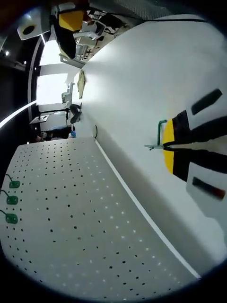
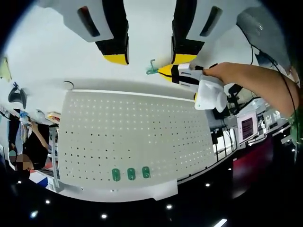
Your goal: Insert the hook assembly into the mounting plate slot until the hook locks in place.
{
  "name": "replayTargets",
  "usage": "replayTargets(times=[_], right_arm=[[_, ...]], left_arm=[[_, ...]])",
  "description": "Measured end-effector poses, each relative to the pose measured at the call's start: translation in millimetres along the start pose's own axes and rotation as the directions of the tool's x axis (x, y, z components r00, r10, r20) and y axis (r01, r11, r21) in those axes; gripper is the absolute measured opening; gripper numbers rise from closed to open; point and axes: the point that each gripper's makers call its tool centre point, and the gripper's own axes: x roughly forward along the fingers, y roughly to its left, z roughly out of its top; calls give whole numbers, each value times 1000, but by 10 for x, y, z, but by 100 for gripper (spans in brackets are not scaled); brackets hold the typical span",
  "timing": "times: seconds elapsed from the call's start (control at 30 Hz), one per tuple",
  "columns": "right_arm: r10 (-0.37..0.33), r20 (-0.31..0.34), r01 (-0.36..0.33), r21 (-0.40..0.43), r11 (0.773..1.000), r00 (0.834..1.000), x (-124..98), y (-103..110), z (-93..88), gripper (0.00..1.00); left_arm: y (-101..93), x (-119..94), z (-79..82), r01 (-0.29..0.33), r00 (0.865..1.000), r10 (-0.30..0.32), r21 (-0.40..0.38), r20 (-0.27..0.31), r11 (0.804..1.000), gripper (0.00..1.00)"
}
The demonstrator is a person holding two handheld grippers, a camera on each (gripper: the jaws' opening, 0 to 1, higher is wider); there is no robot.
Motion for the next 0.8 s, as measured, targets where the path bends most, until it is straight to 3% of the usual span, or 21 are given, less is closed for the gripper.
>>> replayTargets(times=[0.63, 0.8], right_arm=[[4, 2, -4, -19, 1000, 1000, -4, 4, 18, 35], [12, 1, -12, -100, 995, 1000, 3, 29, 90, 35]], left_arm=[[-16, -79, 26, 55, 998, -56, -70, -3, 996, 2], [-24, -161, 107, 78, 997, -76, -99, 18, 992, 2]])
